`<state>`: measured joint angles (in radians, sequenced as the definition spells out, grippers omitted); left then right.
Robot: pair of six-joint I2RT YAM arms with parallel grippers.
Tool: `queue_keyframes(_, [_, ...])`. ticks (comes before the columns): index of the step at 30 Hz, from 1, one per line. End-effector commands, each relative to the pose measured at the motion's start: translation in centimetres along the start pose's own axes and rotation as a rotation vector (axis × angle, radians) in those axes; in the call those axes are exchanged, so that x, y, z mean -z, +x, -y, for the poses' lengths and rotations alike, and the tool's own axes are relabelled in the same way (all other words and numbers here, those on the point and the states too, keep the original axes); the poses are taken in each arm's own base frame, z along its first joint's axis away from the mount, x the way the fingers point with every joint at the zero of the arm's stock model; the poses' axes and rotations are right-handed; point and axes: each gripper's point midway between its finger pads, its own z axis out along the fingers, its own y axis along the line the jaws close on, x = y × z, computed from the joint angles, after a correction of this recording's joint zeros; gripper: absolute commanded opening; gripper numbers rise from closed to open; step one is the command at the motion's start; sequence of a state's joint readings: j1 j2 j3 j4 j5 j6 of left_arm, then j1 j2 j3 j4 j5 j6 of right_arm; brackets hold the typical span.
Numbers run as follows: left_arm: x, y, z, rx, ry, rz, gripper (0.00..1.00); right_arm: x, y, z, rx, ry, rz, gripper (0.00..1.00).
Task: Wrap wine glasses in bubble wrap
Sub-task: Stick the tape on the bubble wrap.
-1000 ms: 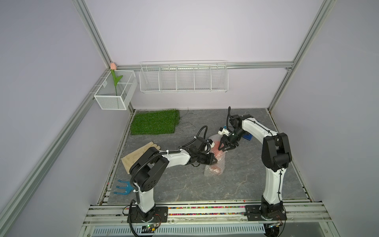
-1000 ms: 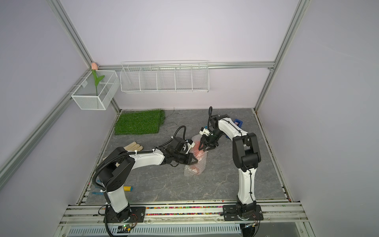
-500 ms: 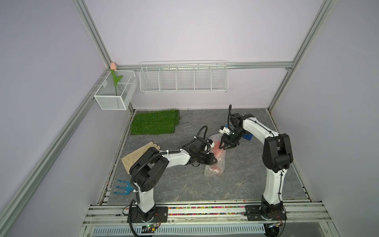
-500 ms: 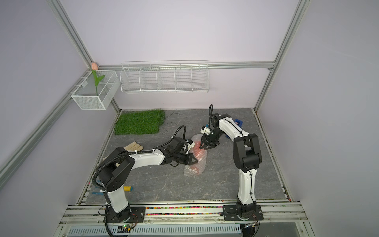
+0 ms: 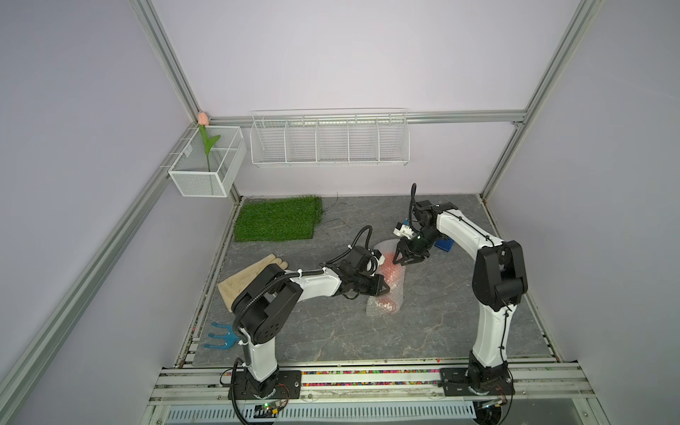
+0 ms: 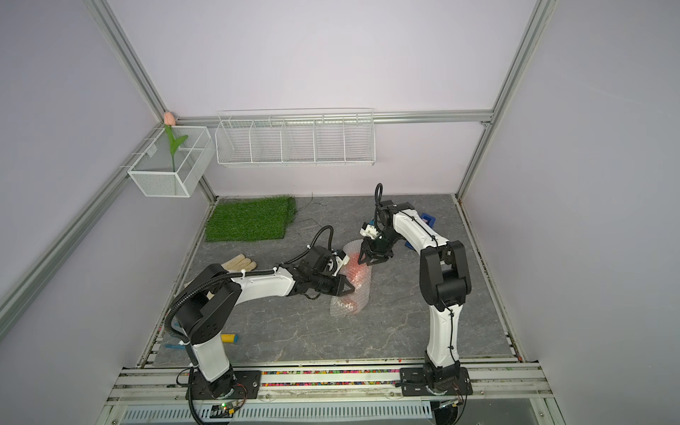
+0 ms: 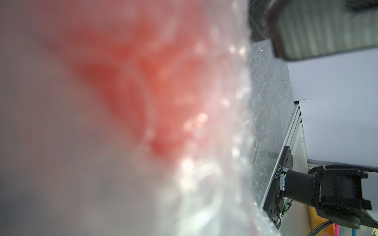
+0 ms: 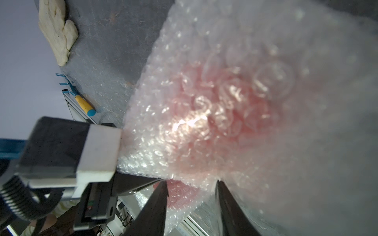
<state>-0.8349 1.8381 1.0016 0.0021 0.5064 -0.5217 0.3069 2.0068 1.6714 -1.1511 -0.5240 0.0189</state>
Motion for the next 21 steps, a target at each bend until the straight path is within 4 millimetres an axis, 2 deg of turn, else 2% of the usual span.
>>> queue_keyframes(1, [-0.4, 3.7, -2.7, 0.073, -0.084, -0.110, 0.12, 2.5, 0.5, -3.3, 0.078, -0.027, 0.046, 0.42])
queue_keyframes(9, [-0.5, 3.6, -2.7, 0.068, -0.086, -0.113, 0.12, 2.2, 2.0, -5.7, 0.125, -0.060, 0.025, 0.40])
queue_keyframes(12, [-0.6, 3.6, -2.7, 0.069, -0.085, -0.115, 0.12, 1.4, 2.2, -5.6, 0.123, -0.067, 0.012, 0.40])
queue_keyframes(21, [-0.5, 3.7, -2.7, 0.067, -0.088, -0.117, 0.12, -0.7, 1.7, -3.5, 0.066, -0.032, -0.032, 0.39])
